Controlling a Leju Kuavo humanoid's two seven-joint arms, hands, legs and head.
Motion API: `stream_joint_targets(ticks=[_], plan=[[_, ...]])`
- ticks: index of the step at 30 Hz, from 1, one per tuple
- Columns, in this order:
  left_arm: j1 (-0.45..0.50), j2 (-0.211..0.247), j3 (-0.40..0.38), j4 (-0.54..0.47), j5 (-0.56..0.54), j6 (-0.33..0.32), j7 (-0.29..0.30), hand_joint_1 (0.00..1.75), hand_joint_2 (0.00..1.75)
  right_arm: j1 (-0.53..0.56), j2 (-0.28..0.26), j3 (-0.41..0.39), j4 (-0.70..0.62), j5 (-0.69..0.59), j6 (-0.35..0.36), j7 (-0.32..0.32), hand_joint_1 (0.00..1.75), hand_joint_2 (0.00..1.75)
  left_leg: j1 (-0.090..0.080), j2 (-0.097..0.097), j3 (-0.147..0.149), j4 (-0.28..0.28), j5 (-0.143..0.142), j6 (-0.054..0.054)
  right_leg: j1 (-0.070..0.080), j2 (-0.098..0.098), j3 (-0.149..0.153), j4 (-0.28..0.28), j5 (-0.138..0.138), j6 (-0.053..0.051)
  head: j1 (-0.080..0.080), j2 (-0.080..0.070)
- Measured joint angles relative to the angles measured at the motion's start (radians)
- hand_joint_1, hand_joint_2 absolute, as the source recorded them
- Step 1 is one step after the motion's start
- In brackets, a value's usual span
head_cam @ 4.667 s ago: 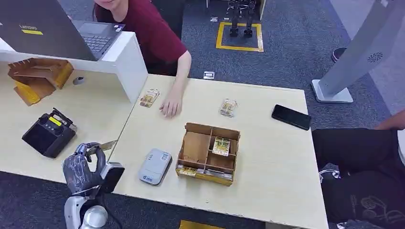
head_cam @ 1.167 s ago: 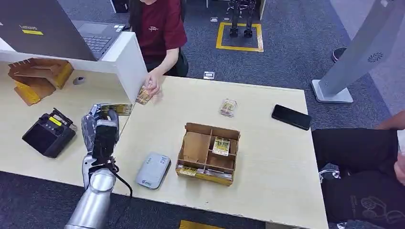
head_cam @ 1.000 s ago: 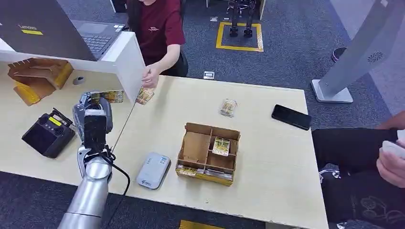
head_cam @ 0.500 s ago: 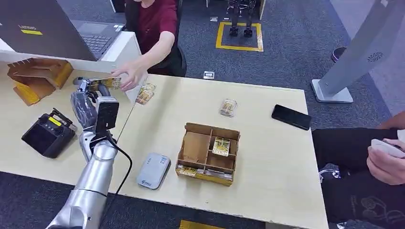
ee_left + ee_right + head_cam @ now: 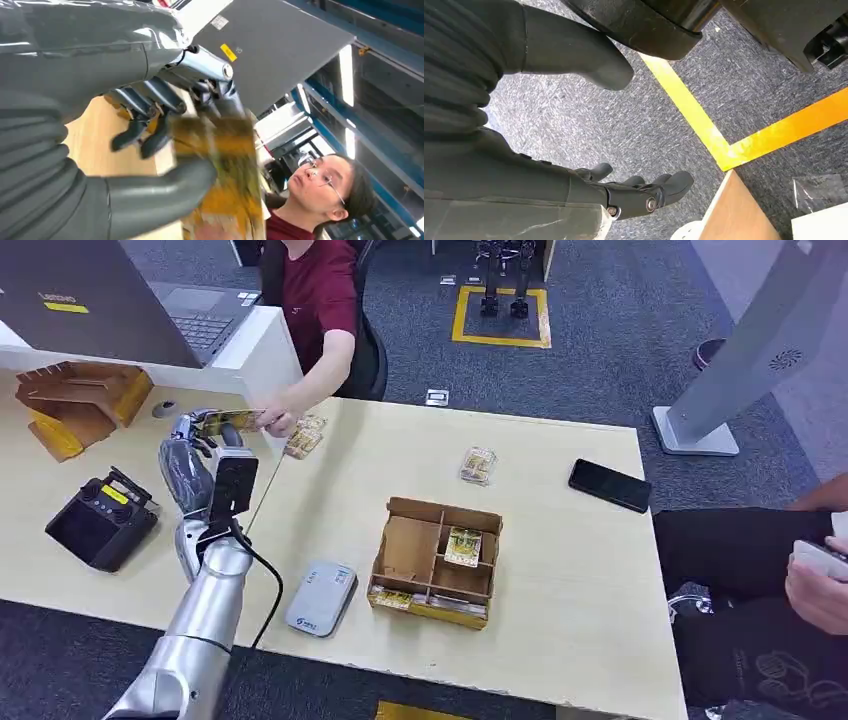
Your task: Pass the card to the sensor for recognition and then transmit it.
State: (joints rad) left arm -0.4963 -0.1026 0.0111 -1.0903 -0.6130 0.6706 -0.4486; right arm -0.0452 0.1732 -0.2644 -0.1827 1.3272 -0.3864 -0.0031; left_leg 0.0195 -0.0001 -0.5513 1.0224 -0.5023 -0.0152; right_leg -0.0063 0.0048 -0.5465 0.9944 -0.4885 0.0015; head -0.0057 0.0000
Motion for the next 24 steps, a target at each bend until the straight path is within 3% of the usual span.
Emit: stream_joint_targets(ticks=[5, 6, 7, 8, 13, 15, 19, 21, 24], plan=[[0.0, 0.0, 0.0, 0.002, 0.012, -0.009, -0.003, 0.0, 1.75, 0.0, 0.0, 0.0, -0.001, 0.0, 0.0, 0.0, 0.0, 1.75, 0.0, 0.0, 0.0, 0.0, 0.0, 0.0, 0.0, 0.0, 0.0, 0.0, 0.0, 0.0, 0.0, 0.0], [0.0, 0.0, 0.0, 0.002, 0.018, -0.013, 0.001, 0.0, 0.0, 0.0, 0.0, 0.0, -0.001, 0.0, 0.001, 0.0, 0.0, 1.75, 0.0, 0.0, 0.0, 0.0, 0.0, 0.0, 0.0, 0.0, 0.0, 0.0, 0.0, 0.0, 0.0, 0.0], [-0.001, 0.0, 0.0, 0.002, 0.03, -0.024, 0.017, 0.0, 0.0, 0.0, 0.0, 0.0, -0.001, 0.0, 0.0, 0.0, 0.0, 1.75, 0.0, 0.0, 0.0, 0.0, 0.0, 0.0, 0.0, 0.0, 0.0, 0.0, 0.0, 0.0, 0.0, 0.0], [-0.002, 0.0, 0.0, 0.002, 0.048, -0.038, 0.031, 0.0, 1.75, 0.0, 0.0, 0.0, -0.001, 0.0, 0.0, 0.001, 0.0, 1.75, 0.0, 0.0, 0.0, 0.0, 0.0, 0.0, 0.0, 0.0, 0.0, 0.0, 0.0, 0.0, 0.0, 0.0], [0.012, -0.002, -0.006, -0.022, 0.178, -0.203, 0.07, 0.0, 1.75, 0.001, 0.0, -0.002, -0.001, -0.013, -0.01, 0.003, 0.0, 1.75, 0.0, 0.0, 0.0, 0.0, 0.0, 0.0, 0.0, 0.0, 0.0, 0.0, 0.0, 0.0, 0.0, 0.0], [0.054, 0.01, -0.041, -0.085, 0.199, -0.32, 0.085, 0.0, 1.75, 0.002, 0.0, -0.008, -0.001, -0.024, -0.014, 0.001, 0.0, 1.75, 0.0, 0.001, 0.0, 0.0, 0.0, 0.0, 0.0, 0.001, 0.0, 0.0, 0.0, 0.0, 0.0, 0.0], [0.16, 0.053, -0.132, -0.242, 0.21, -0.464, 0.096, 0.0, 1.75, 0.007, 0.0, -0.027, -0.001, -0.042, -0.02, -0.007, 0.0, 1.75, 0.0, 0.001, -0.001, 0.0, -0.001, 0.0, 0.0, 0.001, 0.0, 0.0, 0.0, 0.0, 0.0, 0.0], [0.22, 0.085, -0.182, -0.319, 0.178, -0.509, 0.08, 0.0, 1.75, 0.011, 0.0, -0.034, -0.001, -0.044, -0.019, -0.01, 0.0, 1.75, 0.0, 0.001, -0.001, 0.0, -0.001, 0.001, 0.0, 0.001, -0.001, 0.0, -0.001, 0.0, 0.0, 0.0], [0.304, 0.126, -0.265, -0.424, 0.051, -0.5, 0.045, 0.0, 1.75, 0.013, 0.0, -0.048, -0.001, -0.046, -0.015, -0.016, 0.0, 1.75, 0.0, 0.001, -0.002, 0.0, -0.001, 0.001, 0.0, 0.001, -0.002, 0.0, -0.001, 0.0, 0.0, 0.0]])
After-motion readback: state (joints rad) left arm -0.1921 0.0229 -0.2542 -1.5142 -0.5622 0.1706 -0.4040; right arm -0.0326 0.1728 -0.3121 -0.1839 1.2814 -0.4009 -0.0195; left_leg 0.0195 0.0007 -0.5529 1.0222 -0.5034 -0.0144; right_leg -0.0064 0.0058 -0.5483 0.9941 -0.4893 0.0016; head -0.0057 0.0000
